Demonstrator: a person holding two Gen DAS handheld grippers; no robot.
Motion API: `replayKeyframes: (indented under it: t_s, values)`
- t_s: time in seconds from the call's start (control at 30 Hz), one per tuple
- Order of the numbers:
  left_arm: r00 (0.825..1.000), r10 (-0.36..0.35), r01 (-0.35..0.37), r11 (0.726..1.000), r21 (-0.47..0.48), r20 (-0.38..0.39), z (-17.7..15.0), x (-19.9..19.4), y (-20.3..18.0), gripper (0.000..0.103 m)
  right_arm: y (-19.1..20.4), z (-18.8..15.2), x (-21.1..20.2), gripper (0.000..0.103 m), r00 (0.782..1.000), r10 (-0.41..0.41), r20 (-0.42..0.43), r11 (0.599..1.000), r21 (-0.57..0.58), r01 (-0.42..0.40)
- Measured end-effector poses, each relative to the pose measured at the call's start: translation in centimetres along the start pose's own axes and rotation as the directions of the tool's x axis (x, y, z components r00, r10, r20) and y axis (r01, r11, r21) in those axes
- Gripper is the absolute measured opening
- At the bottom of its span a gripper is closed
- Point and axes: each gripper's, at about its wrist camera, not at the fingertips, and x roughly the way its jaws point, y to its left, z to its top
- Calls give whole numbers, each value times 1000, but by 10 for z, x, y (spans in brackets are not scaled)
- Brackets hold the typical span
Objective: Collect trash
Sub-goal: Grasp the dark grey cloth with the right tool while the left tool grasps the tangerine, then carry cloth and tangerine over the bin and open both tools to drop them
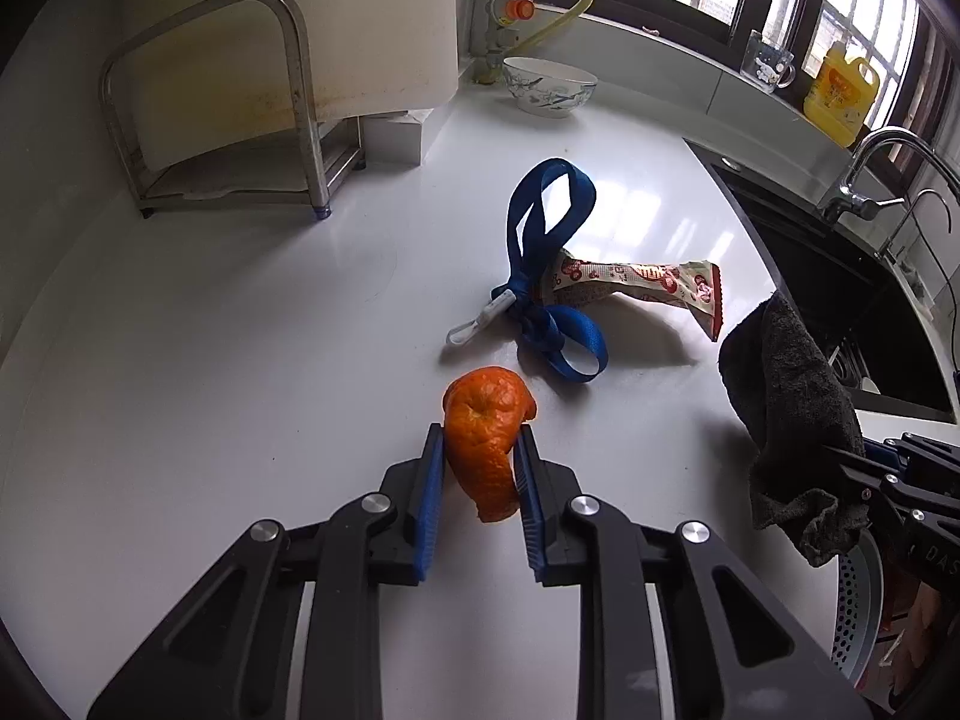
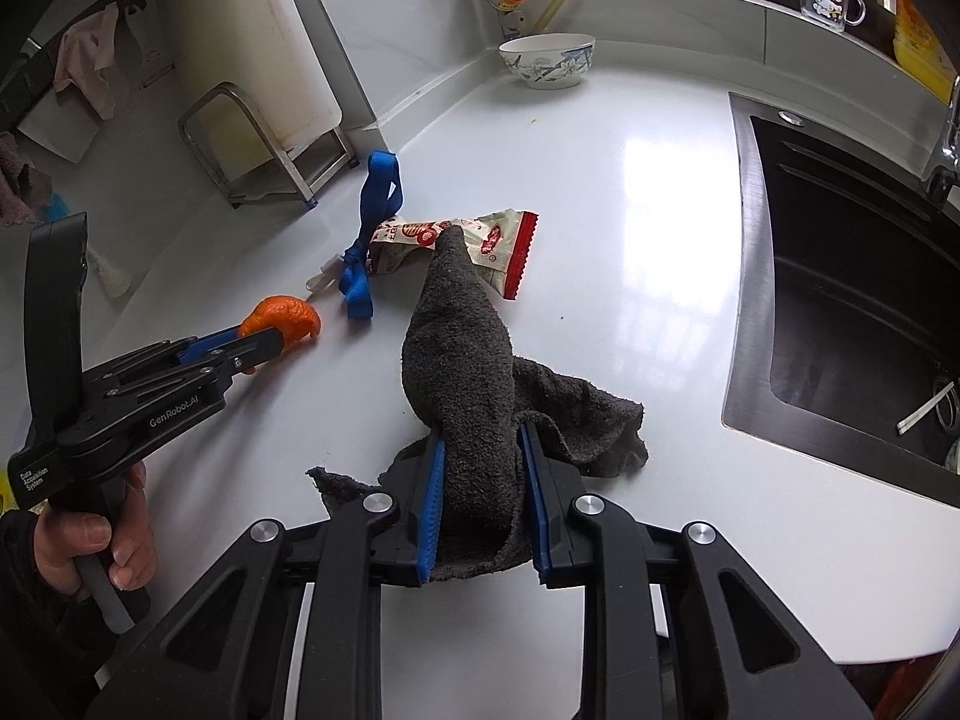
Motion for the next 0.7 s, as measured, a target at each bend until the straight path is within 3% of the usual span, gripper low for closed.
replayKeyframes:
  t_s: [0.4, 0.7]
  values:
    - [999, 43, -43, 999, -15, 15, -32, -55, -27, 23, -10, -36, -33, 23, 999, 38, -24, 999, -13, -38]
    - [998, 54, -53, 998, -30, 27, -41, -80, -62, 23, -34, -53, -68, 22, 998, 60, 5, 998, -15, -60]
